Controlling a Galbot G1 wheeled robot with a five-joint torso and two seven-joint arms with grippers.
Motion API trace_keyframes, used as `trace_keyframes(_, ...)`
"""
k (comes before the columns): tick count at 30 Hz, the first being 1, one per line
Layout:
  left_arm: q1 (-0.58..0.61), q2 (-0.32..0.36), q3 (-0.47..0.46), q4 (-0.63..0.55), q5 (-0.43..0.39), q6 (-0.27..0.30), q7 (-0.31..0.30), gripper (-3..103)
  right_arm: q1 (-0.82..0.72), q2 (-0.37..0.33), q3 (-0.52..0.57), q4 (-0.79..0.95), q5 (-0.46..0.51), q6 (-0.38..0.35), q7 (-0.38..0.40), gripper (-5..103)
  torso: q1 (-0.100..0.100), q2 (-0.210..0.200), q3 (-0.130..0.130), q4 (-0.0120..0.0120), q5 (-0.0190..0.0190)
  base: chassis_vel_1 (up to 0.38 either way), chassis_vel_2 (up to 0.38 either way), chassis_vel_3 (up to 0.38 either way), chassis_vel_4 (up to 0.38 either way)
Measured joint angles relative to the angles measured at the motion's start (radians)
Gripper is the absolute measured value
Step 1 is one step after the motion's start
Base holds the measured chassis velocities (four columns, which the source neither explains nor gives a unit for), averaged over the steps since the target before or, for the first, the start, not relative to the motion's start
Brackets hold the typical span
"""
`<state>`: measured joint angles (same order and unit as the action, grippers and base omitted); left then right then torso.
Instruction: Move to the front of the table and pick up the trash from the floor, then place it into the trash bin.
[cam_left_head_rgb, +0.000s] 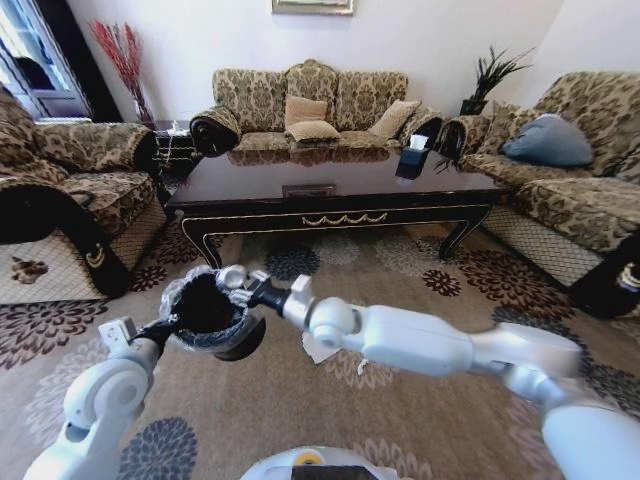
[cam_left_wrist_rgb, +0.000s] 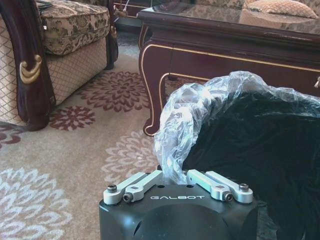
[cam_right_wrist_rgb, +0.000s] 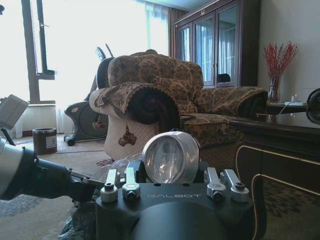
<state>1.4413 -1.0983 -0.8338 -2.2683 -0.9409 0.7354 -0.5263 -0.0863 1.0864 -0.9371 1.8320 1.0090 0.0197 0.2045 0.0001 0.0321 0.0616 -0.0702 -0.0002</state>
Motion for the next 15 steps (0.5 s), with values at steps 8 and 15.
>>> trace_keyframes(8, -0.006, -0.001, 0.000, 0.000, -0.001, 0.000, 0.001, 3, 0.003, 0.003, -0.009, -0.014, -0.015, 0.010, 0.003, 71, 0.000, 0.000, 0.000, 0.0000, 0.0001, 0.000, 0.000, 0.000, 0.000)
trace_keyframes(15, 0.003, -0.004, -0.005, -0.007, -0.001, 0.000, 0.002, 3, -0.001, -0.015, -0.001, -0.001, -0.015, 0.016, 0.007, 93, 0.000, 0.000, 0.000, 0.0000, 0.0003, 0.000, 0.000, 0.000, 0.000)
